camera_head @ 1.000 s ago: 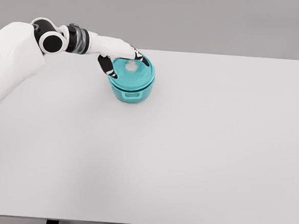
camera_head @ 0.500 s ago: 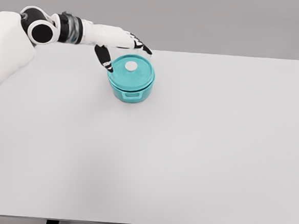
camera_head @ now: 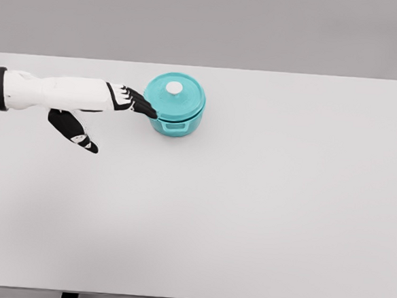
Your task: Cover the pot with left arm
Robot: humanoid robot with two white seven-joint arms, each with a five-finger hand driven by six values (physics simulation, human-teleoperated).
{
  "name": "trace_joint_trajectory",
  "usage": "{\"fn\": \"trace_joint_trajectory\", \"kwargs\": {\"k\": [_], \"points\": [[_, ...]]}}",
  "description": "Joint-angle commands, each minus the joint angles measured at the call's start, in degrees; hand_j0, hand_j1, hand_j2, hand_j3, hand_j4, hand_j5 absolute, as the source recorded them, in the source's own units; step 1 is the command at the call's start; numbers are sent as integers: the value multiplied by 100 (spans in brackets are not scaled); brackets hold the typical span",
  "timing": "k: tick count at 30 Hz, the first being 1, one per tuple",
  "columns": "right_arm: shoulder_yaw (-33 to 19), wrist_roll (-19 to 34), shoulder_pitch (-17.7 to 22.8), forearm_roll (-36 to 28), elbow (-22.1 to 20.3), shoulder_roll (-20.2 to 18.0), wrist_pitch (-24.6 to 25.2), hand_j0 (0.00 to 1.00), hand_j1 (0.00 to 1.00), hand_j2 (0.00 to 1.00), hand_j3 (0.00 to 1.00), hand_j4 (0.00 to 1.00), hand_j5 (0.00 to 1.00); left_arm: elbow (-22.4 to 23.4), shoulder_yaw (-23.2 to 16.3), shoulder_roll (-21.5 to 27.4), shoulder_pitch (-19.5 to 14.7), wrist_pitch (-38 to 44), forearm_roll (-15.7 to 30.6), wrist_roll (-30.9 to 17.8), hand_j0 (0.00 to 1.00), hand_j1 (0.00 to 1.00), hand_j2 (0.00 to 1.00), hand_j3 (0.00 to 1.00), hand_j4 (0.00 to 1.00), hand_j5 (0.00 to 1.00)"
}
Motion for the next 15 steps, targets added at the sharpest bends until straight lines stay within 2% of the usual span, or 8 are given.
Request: {"fn": "trace_joint_trajectory", "kwargs": {"k": [1, 3, 4, 15], "points": [[-1, 1, 0, 2, -1, 0, -2, 100, 100, 100, 100, 100, 100, -147, 414, 237, -8, 12, 81, 1, 100, 100, 100, 100, 100, 100], [-1, 1, 0, 2, -1, 0, -2, 100, 100, 100, 100, 100, 100, -147, 1021, 492, 660, 12, 72, 1, 100, 100, 100, 100, 100, 100], [-1, 1, 0, 2, -1, 0, -2, 100, 100, 100, 100, 100, 100, -147, 1127, 519, 818, 12, 72, 1, 100, 100, 100, 100, 100, 100], [-1, 1, 0, 2, 8, 0, -2, 100, 100, 100, 100, 100, 100, -147, 1127, 369, 827, 12, 72, 1, 100, 100, 100, 100, 100, 100]]}}
